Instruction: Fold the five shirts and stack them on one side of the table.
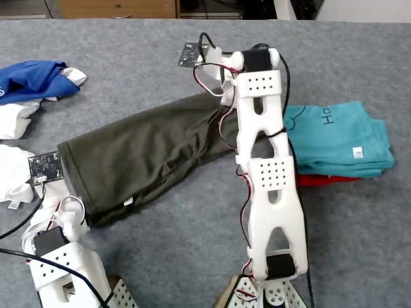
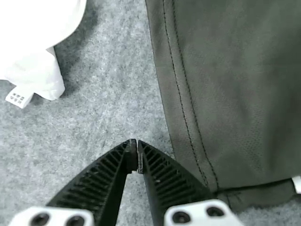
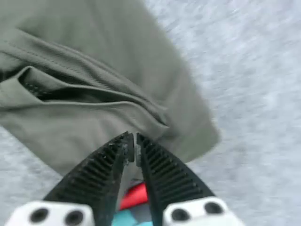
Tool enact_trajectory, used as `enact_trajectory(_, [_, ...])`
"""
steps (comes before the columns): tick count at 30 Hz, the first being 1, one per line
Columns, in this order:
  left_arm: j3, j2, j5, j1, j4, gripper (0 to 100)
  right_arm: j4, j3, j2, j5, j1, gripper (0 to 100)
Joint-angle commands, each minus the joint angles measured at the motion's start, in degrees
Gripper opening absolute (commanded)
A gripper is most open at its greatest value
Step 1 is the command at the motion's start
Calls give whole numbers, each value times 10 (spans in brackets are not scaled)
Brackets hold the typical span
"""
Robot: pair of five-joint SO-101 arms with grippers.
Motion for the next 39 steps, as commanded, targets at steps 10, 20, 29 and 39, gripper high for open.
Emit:
enact_trajectory(10, [-2,-2,-5,6,-25,22,-81,415,-239,-55,-87,4])
enact_trajectory(20, [-2,-2,-5,6,-25,22,-170,426,-125,-93,-130,5])
enact_trajectory(29, [-4,-2,-5,7,-24,31,11,205,-149,-94,-115,5])
enact_trajectory(39, [-150,0,100,4,123,206,9,160,-302,-244,-7,5])
